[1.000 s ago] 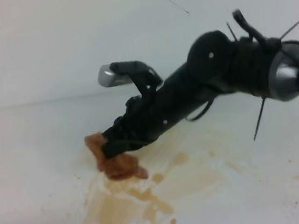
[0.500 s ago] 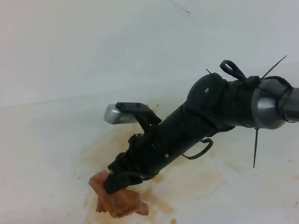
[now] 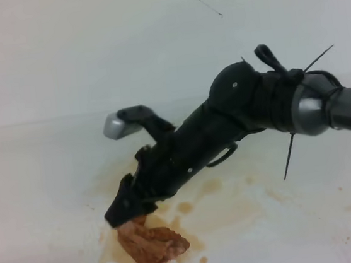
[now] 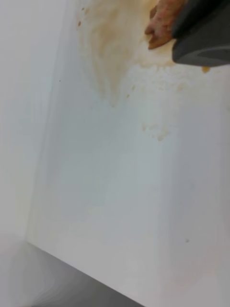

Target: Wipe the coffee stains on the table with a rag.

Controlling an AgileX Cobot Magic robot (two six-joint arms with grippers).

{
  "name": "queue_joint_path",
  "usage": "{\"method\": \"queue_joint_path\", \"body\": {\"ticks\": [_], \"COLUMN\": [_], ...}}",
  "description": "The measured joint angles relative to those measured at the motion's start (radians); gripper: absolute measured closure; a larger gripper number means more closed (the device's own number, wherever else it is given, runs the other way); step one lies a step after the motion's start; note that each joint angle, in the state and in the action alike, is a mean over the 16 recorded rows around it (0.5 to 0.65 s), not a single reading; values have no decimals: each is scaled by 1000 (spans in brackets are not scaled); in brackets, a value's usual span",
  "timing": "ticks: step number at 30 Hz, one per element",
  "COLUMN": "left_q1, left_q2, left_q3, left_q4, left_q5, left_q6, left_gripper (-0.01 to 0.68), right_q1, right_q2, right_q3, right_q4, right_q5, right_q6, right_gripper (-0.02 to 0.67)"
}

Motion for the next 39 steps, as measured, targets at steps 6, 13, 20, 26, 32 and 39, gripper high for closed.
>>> {"method": "queue_joint_path", "body": {"ticks": [6,13,20,26,32,39], "left_q1": [0,0,0,0,0,0], "left_q2": [0,0,0,0,0,0], "left_q3": [0,0,0,0,0,0], "left_q4": [-3,-12,-23,-30,-33,-35], "left_q5": [0,0,0,0,0,0], "left_q6": [0,0,0,0,0,0], "left_gripper": [672,672,672,672,672,672], "right_q1": [53,107,126,125,104,48], "right_q2": [40,101,147,178,197,203], "right_q3": [-20,-29,-48,-64,-67,-67], "right_q4": [-128,-340,-549,-689,-779,-817], "right_q5": [-5,-134,-222,-225,-209,-188], "right_q6": [48,198,367,525,685,855], "right_gripper": [351,351,356,405,464,509]}}
